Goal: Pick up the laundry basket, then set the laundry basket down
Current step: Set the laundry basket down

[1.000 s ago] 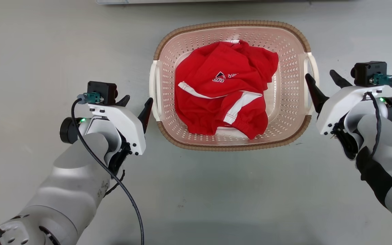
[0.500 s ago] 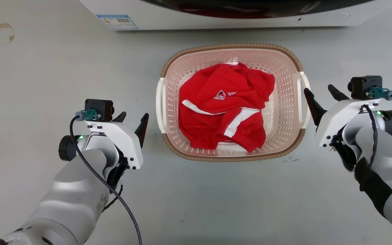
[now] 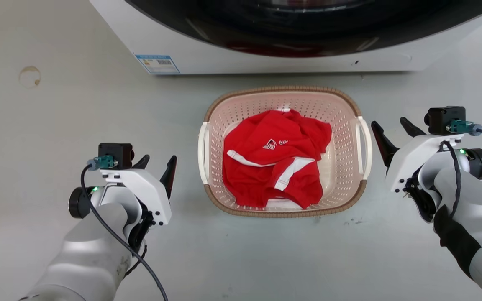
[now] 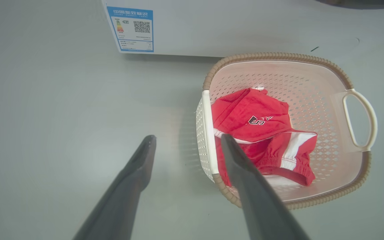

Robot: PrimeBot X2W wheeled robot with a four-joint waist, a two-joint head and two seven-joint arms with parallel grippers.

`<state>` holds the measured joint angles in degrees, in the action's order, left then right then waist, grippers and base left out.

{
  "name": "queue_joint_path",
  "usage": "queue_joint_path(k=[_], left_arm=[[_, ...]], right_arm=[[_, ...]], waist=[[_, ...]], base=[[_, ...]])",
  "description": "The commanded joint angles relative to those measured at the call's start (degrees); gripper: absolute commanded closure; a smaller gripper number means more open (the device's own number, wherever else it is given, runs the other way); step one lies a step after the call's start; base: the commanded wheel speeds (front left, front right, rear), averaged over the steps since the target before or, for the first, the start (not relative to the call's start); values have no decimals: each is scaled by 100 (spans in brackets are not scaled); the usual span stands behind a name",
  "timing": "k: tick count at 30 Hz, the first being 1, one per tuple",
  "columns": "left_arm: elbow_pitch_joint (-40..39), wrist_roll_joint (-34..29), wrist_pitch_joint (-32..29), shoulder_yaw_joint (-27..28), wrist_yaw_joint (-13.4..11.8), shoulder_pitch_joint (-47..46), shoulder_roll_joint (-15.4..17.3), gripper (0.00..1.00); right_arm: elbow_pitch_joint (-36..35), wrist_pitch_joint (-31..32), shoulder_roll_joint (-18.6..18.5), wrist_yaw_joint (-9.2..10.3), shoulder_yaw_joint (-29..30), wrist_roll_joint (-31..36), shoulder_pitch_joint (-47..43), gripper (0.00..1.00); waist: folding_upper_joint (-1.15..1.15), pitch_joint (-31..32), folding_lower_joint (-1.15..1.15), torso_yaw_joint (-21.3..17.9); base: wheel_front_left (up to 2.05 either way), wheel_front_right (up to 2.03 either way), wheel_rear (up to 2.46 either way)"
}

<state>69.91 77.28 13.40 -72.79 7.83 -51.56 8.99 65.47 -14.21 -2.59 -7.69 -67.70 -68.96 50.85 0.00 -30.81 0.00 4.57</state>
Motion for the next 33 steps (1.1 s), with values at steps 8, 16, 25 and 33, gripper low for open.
queue_joint_path(k=[8, 16, 25, 33], left_arm=[[7, 103, 149, 242, -34, 491, 164, 0], [-327, -217, 158, 734, -34, 922, 368, 0], [-978, -1101, 159, 1746, -55, 1701, 562, 0], [-1689, -1806, 160, 2259, -105, 2600, 770, 0]], right_arm=[[-271, -79, -29, 20, 225, 221, -651, 0], [-748, -79, -116, 20, 670, 693, -1038, 0], [-1685, -79, -390, 20, 1503, 1383, -1707, 0], [-2318, -79, -629, 20, 2105, 1844, -2506, 0]], waist=[[0, 832, 0, -3], [0, 1567, 0, -23], [0, 2380, 0, 37], [0, 3151, 0, 120]], base=[[0, 0, 0], [0, 0, 0], [0, 0, 0], [0, 0, 0]])
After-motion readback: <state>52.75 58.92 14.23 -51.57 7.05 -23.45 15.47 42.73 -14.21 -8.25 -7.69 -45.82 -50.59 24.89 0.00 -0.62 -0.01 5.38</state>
